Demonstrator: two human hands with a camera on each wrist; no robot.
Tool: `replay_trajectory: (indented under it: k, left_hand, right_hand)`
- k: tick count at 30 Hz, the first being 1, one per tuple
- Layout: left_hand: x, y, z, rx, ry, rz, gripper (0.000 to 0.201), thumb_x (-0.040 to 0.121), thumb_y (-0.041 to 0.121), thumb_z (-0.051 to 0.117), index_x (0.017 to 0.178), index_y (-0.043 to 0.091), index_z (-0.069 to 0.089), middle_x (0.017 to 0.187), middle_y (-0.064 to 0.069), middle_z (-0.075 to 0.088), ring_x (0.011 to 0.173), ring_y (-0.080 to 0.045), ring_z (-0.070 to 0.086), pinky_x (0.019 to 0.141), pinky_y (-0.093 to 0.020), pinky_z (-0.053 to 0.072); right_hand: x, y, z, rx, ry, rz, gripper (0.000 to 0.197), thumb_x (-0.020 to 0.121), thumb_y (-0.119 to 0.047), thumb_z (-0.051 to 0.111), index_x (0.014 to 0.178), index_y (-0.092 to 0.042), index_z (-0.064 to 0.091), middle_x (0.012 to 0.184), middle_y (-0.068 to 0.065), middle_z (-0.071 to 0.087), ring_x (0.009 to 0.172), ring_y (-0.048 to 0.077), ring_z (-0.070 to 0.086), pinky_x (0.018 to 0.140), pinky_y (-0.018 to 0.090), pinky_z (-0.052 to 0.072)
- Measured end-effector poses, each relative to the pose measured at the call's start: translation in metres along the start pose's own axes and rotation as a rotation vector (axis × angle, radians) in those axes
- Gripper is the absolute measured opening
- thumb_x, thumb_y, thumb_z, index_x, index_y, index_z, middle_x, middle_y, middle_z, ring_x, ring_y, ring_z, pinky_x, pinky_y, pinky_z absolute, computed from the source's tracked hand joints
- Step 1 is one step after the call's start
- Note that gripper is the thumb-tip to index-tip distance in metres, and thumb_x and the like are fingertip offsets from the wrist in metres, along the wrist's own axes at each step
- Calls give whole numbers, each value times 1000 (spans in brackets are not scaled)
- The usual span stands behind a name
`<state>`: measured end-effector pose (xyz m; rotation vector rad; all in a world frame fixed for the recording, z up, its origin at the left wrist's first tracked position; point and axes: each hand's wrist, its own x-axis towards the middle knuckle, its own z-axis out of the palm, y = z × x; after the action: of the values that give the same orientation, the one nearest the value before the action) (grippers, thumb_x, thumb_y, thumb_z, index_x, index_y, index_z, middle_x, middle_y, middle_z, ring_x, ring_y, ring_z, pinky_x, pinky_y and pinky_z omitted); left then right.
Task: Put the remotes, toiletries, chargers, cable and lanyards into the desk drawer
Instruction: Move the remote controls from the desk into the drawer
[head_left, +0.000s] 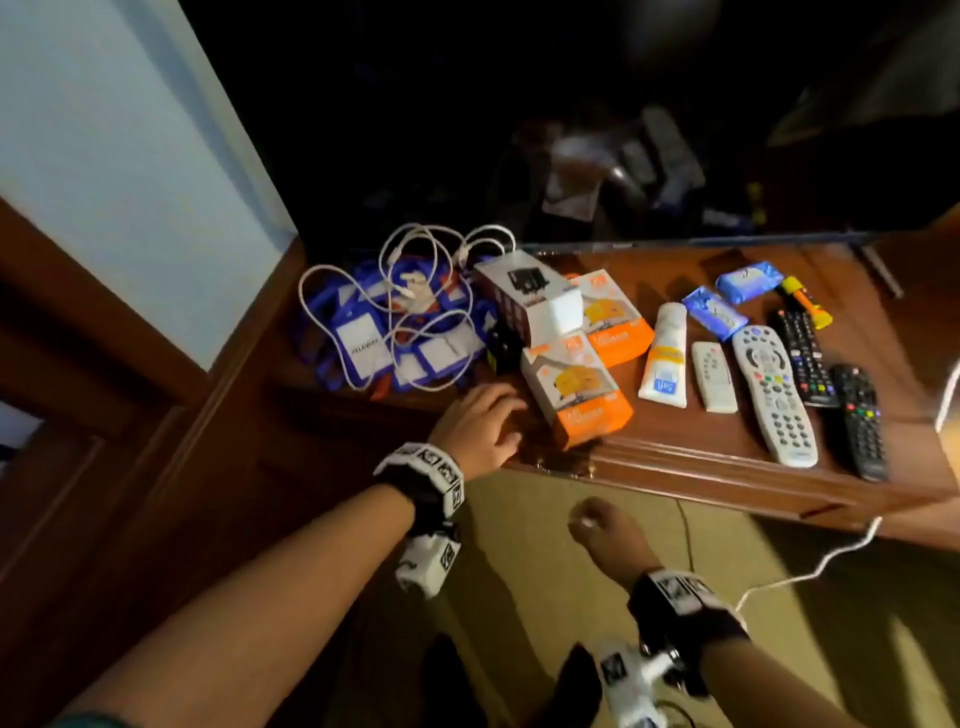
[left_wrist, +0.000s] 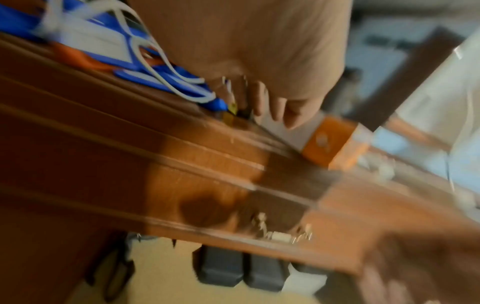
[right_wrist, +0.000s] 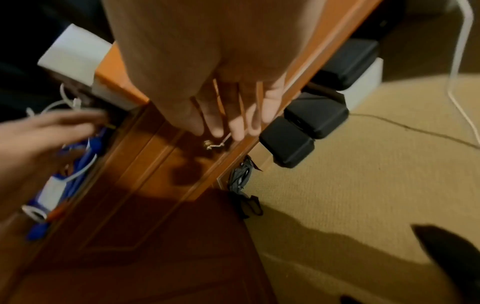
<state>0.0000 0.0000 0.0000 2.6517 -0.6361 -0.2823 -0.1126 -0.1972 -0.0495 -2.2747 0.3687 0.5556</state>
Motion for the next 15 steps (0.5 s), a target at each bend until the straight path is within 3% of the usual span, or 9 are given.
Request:
replay_trajectory:
  k: [2, 5, 10, 15]
  left_hand:
    - [9, -3, 13, 150, -36, 67, 57, 90, 39, 50, 140, 15, 39, 152, -4, 30, 140, -21, 26, 110, -40, 30]
    - [13, -6, 26, 286, -119, 37, 68, 95, 46, 40, 150, 14, 15, 160, -1, 4, 147, -17, 3, 117, -37, 16]
    - [9, -12, 38, 370, -121, 62, 74, 95, 52, 33, 151, 16, 2, 160, -1, -9, 147, -17, -8, 119, -36, 4]
    - [9, -10, 40, 419, -150, 35, 78, 93, 58, 28, 151, 16, -5, 159, 0, -17, 146, -17, -13, 118, -36, 0]
  right_hand:
    - [21, -8, 8, -169, -19, -38, 34, 85, -21, 64, 117, -9, 60, 126, 9, 58, 117, 27, 53, 92, 29, 39]
    - [46, -21, 9, -295, -3, -81, 54, 82, -23, 66, 133, -12, 49, 143, 10, 42, 129, 28, 42, 101, 33, 38]
    - [69, -25, 16, -436, -82, 2, 72, 81, -27, 66, 144, -20, 32, 148, 11, 37, 126, 31, 46, 96, 35, 44]
    - [70, -28, 21, -396, -74, 2, 78, 75, -32, 71, 144, -20, 35, 149, 9, 33, 127, 29, 44, 96, 32, 43]
